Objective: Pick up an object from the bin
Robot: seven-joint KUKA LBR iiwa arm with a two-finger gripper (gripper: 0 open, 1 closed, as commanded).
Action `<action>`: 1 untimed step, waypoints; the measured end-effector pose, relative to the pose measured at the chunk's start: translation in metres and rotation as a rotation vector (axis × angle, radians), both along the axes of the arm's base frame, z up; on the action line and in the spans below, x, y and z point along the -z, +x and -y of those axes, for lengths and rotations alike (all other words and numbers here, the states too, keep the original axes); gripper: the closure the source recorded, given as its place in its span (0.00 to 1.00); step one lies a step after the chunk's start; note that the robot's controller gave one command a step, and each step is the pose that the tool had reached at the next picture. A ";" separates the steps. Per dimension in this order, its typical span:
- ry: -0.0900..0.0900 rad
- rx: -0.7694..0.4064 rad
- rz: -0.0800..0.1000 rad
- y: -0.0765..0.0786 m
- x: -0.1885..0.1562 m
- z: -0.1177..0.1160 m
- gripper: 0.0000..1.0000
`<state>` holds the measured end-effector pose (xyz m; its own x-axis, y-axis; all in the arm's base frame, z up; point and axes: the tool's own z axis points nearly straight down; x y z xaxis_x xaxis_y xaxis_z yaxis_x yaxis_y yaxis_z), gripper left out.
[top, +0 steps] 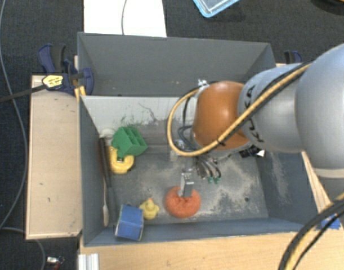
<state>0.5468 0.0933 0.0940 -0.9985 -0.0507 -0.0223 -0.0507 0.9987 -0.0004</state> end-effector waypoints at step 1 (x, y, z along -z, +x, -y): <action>-0.001 -0.227 -0.003 -0.044 0.016 0.010 0.00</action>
Offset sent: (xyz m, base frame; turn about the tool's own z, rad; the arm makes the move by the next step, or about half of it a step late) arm -0.0362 -0.0669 -0.0088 -0.0033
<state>0.5027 0.0833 0.0784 -0.9616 -0.2738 -0.0189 -0.2738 0.9618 -0.0005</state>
